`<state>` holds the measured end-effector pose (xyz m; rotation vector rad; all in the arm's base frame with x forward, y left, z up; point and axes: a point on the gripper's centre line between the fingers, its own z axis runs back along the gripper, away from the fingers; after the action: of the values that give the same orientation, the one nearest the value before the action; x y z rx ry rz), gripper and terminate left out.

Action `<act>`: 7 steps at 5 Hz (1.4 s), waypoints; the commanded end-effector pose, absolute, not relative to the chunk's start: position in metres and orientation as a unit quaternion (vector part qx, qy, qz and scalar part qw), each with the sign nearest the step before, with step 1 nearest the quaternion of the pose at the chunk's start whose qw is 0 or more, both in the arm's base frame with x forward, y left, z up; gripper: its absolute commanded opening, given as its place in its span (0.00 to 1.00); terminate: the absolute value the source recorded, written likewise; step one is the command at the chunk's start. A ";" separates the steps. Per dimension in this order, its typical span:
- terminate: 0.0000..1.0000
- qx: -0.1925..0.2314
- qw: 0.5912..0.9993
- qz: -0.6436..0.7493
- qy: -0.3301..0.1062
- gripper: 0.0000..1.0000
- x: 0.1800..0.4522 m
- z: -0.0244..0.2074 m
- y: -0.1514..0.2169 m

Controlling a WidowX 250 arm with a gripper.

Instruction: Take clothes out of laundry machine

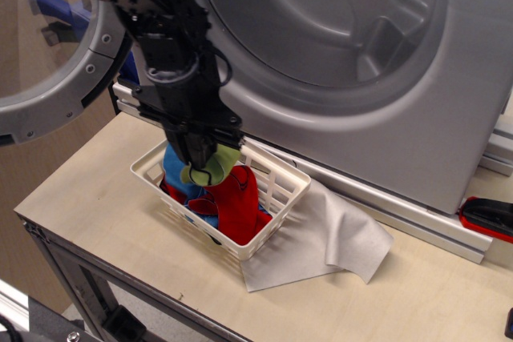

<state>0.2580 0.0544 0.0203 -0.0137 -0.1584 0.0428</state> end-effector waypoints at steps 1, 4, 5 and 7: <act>0.00 0.021 0.993 0.013 -0.116 1.00 0.272 0.047 0.058; 0.00 0.020 0.993 -0.014 -0.119 1.00 0.288 0.093 0.068; 0.00 0.006 0.991 -0.033 -0.130 1.00 0.285 0.115 0.072; 0.00 0.006 0.991 -0.033 -0.130 1.00 0.285 0.115 0.072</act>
<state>0.2760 0.0698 0.0906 -0.0067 -0.2045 -0.0677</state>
